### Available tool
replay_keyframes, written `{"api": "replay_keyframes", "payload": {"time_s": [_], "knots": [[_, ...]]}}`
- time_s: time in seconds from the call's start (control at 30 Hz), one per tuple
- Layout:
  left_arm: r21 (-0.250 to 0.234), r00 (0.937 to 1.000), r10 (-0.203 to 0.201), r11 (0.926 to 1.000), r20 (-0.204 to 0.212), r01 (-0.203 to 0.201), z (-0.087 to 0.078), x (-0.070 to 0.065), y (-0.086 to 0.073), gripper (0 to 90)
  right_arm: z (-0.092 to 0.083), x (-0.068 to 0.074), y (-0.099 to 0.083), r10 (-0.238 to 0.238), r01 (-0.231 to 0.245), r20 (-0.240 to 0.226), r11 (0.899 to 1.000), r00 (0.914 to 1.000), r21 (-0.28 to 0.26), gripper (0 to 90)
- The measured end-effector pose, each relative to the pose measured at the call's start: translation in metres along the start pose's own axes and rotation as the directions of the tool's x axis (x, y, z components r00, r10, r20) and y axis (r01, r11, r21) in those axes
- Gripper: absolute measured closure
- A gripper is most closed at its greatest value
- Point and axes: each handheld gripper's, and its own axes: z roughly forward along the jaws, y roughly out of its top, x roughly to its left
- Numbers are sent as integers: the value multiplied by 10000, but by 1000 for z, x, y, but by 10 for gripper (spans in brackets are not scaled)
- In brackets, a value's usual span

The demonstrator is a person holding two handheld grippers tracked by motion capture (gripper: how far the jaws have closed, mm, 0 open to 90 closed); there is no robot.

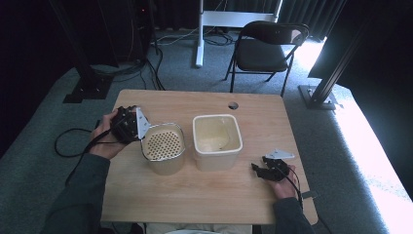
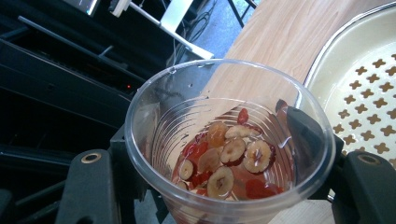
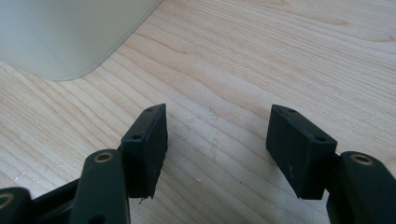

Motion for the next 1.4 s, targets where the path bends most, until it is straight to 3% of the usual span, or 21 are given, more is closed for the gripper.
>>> {"api": "replay_keyframes", "payload": {"time_s": [0.27,0.5,0.57,0.6,0.63,0.67,0.8,0.83,0.87,0.9,0.93,1.0,1.03,1.07,1.13,1.2,1.3,1.33,1.4], "knots": [[317,9963,859,9958,18,-859,3,-10,2,350,0,0,0,-1,1,0,10000,10000,-2,379],[561,9843,1765,9828,-49,-1760,4,-22,6,349,0,0,0,7,-7,-1,10000,10000,0,379],[650,9775,2105,9757,-105,-2094,4,-25,8,350,0,0,0,11,-11,-2,10000,10000,5,379],[650,9775,2105,9757,-105,-2094,4,-25,8,350,0,0,0,11,-11,-2,10000,10000,5,379],[711,9694,2446,9675,-200,-2426,4,-28,10,350,0,0,0,5,-5,0,10000,10000,2,379],[711,9694,2446,9675,-200,-2426,4,-28,10,350,0,0,0,5,-5,0,10000,10000,2,379],[856,9496,3107,9480,-415,-3064,4,-33,13,350,0,0,0,4,-4,-1,10000,10000,3,379],[856,9496,3107,9480,-415,-3064,4,-33,13,350,0,0,0,-1,1,0,10000,10000,0,379],[1015,9368,3459,9351,-525,-3396,4,-36,14,349,0,0,0,-15,15,3,10000,10000,-9,379],[1058,9301,3627,9286,-571,-3556,4,-37,14,349,0,0,0,-11,11,1,10000,10000,-7,379],[1058,9301,3627,9286,-571,-3556,4,-37,14,349,0,0,0,-11,11,1,10000,10000,-7,379],[1127,9229,3801,9213,-609,-3721,4,-38,15,349,0,0,0,7,-7,-1,10000,10000,3,379],[1194,9180,3912,9164,-656,-3820,4,-38,15,349,0,0,0,9,-9,-1,10000,10000,5,379],[1307,9080,4133,9060,-681,-4026,4,-40,16,349,0,0,0,8,-8,-1,10000,10000,5,379],[1284,9062,4176,9042,-660,-4073,4,-40,16,349,0,0,0,7,-7,-1,10000,10000,3,379],[1337,8963,4367,8954,-776,-4247,3,-41,17,350,0,0,0,7,-7,-1,10000,10000,4,379],[1320,8927,4433,8925,-812,-4312,3,-40,18,349,0,0,0,9,-9,-2,10000,10000,4,380],[1369,8888,4503,8889,-854,-4372,3,-40,19,349,0,0,0,9,-9,-2,10000,10000,4,379],[1344,8884,4504,8892,-885,-4374,2,-40,19,349,0,0,0,6,-6,-2,10000,10000,2,380]]}}
